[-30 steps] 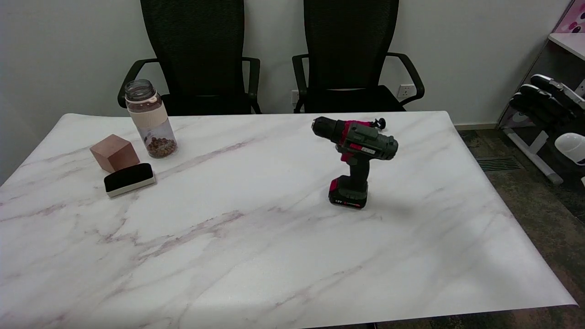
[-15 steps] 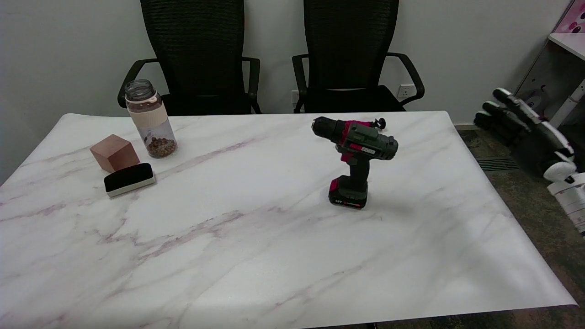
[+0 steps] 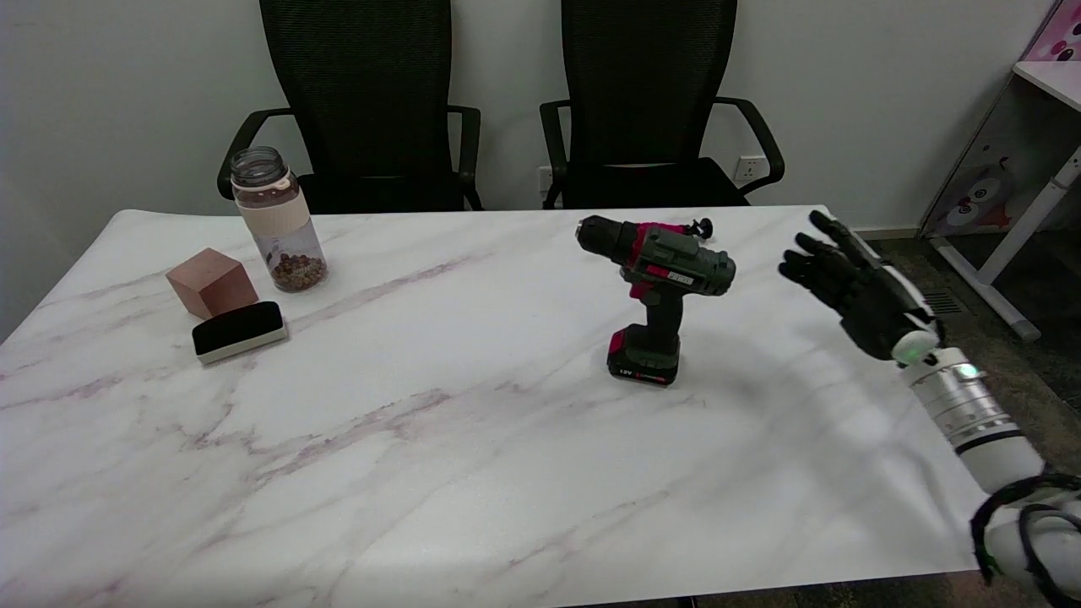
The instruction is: Pick up the power screwdriver.
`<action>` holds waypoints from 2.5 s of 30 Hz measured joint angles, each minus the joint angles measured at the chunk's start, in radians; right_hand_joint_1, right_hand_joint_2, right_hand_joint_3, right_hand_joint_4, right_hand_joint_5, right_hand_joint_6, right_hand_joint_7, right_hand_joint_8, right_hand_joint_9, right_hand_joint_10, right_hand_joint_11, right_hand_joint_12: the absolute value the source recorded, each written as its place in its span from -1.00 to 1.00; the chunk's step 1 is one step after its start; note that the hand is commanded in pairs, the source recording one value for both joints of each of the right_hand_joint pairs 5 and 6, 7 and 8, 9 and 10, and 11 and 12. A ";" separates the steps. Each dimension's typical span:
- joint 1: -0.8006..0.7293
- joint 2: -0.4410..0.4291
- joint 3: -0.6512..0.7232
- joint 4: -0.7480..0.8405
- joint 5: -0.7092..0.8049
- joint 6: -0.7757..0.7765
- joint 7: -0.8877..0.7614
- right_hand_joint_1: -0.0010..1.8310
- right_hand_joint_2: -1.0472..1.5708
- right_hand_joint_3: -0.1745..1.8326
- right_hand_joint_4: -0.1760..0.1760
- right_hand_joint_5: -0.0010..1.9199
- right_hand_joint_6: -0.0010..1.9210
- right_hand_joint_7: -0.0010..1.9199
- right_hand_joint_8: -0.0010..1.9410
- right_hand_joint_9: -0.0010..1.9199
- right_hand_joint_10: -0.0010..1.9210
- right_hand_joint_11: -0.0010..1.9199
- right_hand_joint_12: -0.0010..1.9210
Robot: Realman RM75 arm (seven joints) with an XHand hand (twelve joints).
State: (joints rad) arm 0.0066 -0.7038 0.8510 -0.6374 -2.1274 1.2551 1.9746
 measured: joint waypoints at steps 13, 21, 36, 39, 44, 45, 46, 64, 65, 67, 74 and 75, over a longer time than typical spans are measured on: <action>0.170 -0.144 -0.131 0.040 -0.036 -0.078 -0.015 0.14 -0.79 -0.02 1.00 -0.80 -0.80 -0.80 -0.80 -0.67 -0.67 -0.64 -0.64; 0.225 -0.214 -0.175 0.055 -0.046 -0.114 -0.019 0.15 -0.79 -0.02 1.00 -0.80 -0.80 -0.80 -0.80 -0.67 -0.67 -0.65 -0.65; 0.279 -0.290 -0.211 0.072 -0.085 -0.138 -0.023 0.27 -0.68 -0.07 1.00 -0.72 -0.72 -0.72 -0.72 -0.64 -0.64 -0.68 -0.68; 0.286 -0.297 -0.214 0.072 -0.092 -0.141 -0.029 0.29 -0.61 -0.07 1.00 -0.71 -0.71 -0.71 -0.72 -0.63 -0.63 -0.69 -0.69; 0.295 -0.305 -0.216 0.072 -0.101 -0.144 -0.040 0.31 -0.52 -0.08 1.00 -0.71 -0.71 -0.71 -0.72 -0.60 -0.60 -0.69 -0.69; 0.298 -0.307 -0.216 0.072 -0.102 -0.145 -0.042 0.31 -0.51 -0.07 1.00 -0.72 -0.72 -0.72 -0.72 -0.59 -0.59 -0.69 -0.69; 0.299 -0.308 -0.216 0.071 -0.102 -0.145 -0.043 0.31 -0.50 -0.08 1.00 -0.72 -0.72 -0.72 -0.72 -0.59 -0.59 -0.69 -0.69; 0.319 -0.319 -0.212 0.072 -0.111 -0.150 -0.059 0.33 -0.39 -0.04 1.00 -0.70 -0.70 -0.70 -0.71 -0.44 -0.44 -0.51 -0.51; 0.319 -0.320 -0.211 0.072 -0.111 -0.150 -0.059 0.33 -0.39 -0.04 1.00 -0.70 -0.70 -0.70 -0.70 -0.44 -0.44 -0.50 -0.50; 0.320 -0.320 -0.208 0.073 -0.111 -0.151 -0.060 0.33 -0.38 -0.04 1.00 -0.68 -0.68 -0.68 -0.69 -0.44 -0.44 -0.49 -0.49; 0.321 -0.321 -0.200 0.076 -0.111 -0.153 -0.061 0.32 -0.37 -0.02 1.00 -0.67 -0.67 -0.67 -0.68 -0.43 -0.43 -0.48 -0.48; 0.321 -0.321 -0.199 0.077 -0.111 -0.153 -0.061 0.32 -0.37 -0.01 1.00 -0.67 -0.67 -0.67 -0.67 -0.43 -0.43 -0.47 -0.47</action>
State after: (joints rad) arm 0.3281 -1.0246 0.6515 -0.5608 -2.2388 1.1023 1.9136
